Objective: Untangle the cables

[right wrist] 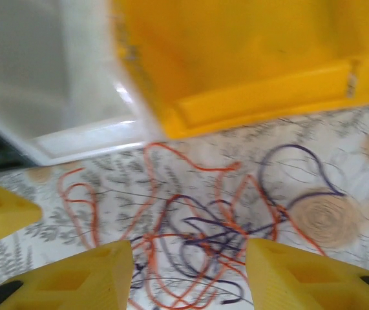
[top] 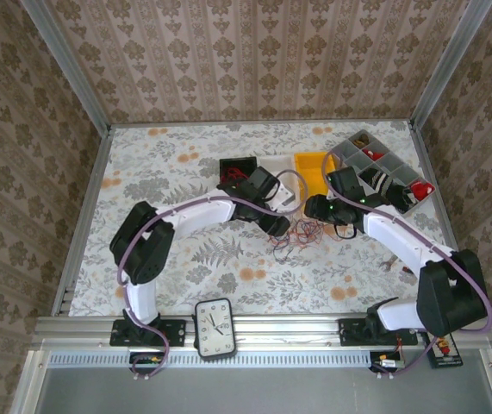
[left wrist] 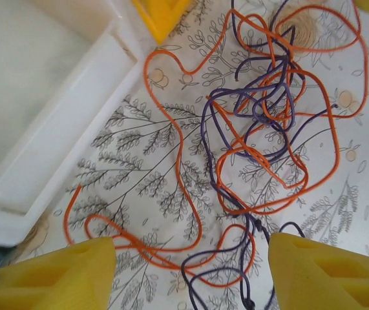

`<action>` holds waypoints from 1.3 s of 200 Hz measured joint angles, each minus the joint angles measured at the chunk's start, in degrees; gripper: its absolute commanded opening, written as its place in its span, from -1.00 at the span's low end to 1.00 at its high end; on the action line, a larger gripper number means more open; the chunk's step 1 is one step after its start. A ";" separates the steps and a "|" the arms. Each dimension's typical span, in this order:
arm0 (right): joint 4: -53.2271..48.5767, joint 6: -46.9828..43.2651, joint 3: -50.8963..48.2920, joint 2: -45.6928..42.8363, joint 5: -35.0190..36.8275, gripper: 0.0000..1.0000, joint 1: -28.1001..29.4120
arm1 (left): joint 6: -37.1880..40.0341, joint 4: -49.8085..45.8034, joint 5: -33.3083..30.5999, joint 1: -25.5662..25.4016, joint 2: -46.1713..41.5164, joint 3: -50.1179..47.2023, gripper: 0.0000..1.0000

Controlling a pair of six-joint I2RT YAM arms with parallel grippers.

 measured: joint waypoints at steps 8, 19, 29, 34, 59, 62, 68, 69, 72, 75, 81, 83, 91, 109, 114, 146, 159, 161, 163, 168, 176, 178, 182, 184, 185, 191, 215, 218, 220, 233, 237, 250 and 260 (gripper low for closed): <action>-0.02 0.42 -0.79 0.66 0.11 -0.10 -0.72 | 0.50 -0.22 -0.39 -0.39 0.92 0.74 0.25; 0.22 0.44 -1.64 2.21 0.09 -0.21 -1.40 | 1.18 -0.28 -0.76 -0.83 2.05 1.57 0.23; 0.66 0.76 -2.43 3.91 -0.09 -0.29 -1.79 | 1.73 -0.44 -0.87 -1.18 2.84 2.21 0.22; 0.85 0.79 -2.80 4.79 -0.22 -0.33 -1.84 | 2.01 -0.46 -1.03 -1.33 3.17 2.49 0.22; 1.73 0.98 -3.56 8.17 -0.59 -0.59 -1.88 | 3.17 -0.98 -1.68 -2.10 4.61 4.48 0.20; 1.97 1.31 -3.56 8.48 -0.59 -0.63 -1.88 | 3.23 -1.07 -1.70 -2.21 4.74 4.72 0.20; 2.21 1.14 -3.58 8.90 -0.59 -0.71 -1.88 | 3.43 -1.07 -1.81 -2.27 4.94 5.11 0.20; 2.34 1.44 -3.58 8.96 -0.59 -0.72 -1.88 | 3.43 -1.05 -1.84 -2.27 4.94 5.16 0.20; 2.43 1.20 -3.58 9.07 -0.61 -0.76 -1.88 | 3.56 -1.09 -1.88 -2.29 5.03 5.27 0.20; 2.54 1.44 -3.58 9.11 -0.59 -0.79 -1.90 | 3.63 -1.09 -1.90 -2.34 5.03 5.35 0.20; 2.69 1.46 -3.58 9.14 -0.57 -0.85 -1.99 | 3.82 -1.16 -1.92 -2.38 5.03 5.51 0.20; 2.73 1.57 -3.58 9.14 -0.57 -0.86 -1.99 | 3.82 -1.18 -1.92 -2.40 5.03 5.53 0.20; 2.99 1.53 -3.58 9.05 -0.59 -0.92 -1.99 | 4.00 -1.18 -1.99 -2.58 5.03 5.77 0.20; 3.23 1.05 -3.69 8.00 -0.59 -0.98 -1.99 | 4.28 -1.20 -2.05 -2.58 5.03 6.36 0.22; 3.21 0.76 -3.74 7.39 -0.59 -0.99 -1.99 | 4.46 -1.22 -2.05 -2.58 5.03 6.54 0.22; 1.88 -0.85 -3.74 0.63 -1.95 -1.00 -1.99 | 5.84 -1.07 -1.57 -2.80 6.16 9.14 0.25; 1.53 -1.46 -3.72 -2.82 -3.19 -1.00 -1.99 | 6.43 -0.63 -1.16 -3.02 7.15 10.23 0.25; 1.51 -1.49 -3.69 -3.41 -3.43 -1.00 -1.99 | 6.54 -0.57 -1.11 -3.04 7.32 10.34 0.25; 1.49 -1.55 -3.67 -3.91 -3.65 -1.00 -1.99 | 6.64 -0.50 -0.98 -3.08 7.41 10.45 0.25; 1.27 -1.66 -3.56 -5.16 -4.09 -1.00 -1.99 | 6.88 -0.31 -0.83 -3.17 7.69 10.56 0.25; 0.74 -1.73 -3.06 -6.82 -4.87 -1.00 -1.99 | 7.26 -0.09 -0.52 -3.30 8.02 10.58 0.24; 0.55 -1.77 -2.86 -7.15 -5.03 -1.00 -1.99 | 7.28 -0.09 -0.46 -3.34 8.07 10.58 0.24; 0.20 -1.81 -2.36 -7.98 -5.31 -1.00 -1.99 | 7.45 -0.02 -0.26 -3.34 8.28 10.58 0.24; -0.02 -1.84 -2.03 -8.28 -5.40 -1.00 -1.99 | 7.48 0.00 -0.17 -3.34 8.37 10.60 0.24; -0.09 -1.86 -1.95 -8.41 -5.42 -1.00 -1.99 | 7.48 0.02 -0.15 -3.37 8.39 10.60 0.24; -0.63 -1.86 -0.83 -9.42 -5.60 -1.00 -1.99 | 7.69 0.13 0.13 -3.39 8.74 10.69 0.24; -1.75 -1.84 4.13 -12.66 -5.42 -1.00 -2.32 | 8.48 0.68 0.96 -3.39 10.47 10.97 0.24; -1.81 -1.84 4.83 -13.05 -5.27 -1.00 -2.40 | 8.52 0.76 1.03 -3.39 10.62 10.97 0.24; -1.79 -1.79 5.25 -13.31 -5.29 -1.00 -2.47 | 8.57 0.87 1.09 -3.39 10.73 10.97 0.24; -1.73 -1.46 7.61 -14.75 -5.07 -1.00 -2.86 | 8.72 1.31 1.51 -3.37 11.23 10.97 0.24; -1.64 -1.40 8.24 -15.17 -5.01 -1.00 -2.97 | 8.74 1.49 1.66 -3.37 11.32 10.97 0.23; -1.20 -0.98 9.75 -16.46 -4.74 -1.00 -3.26 | 8.74 2.34 2.05 -3.39 11.52 10.91 0.23; -0.94 -0.66 10.73 -17.40 -4.35 -1.00 -3.26 | 8.74 2.82 2.12 -3.37 11.61 10.91 0.23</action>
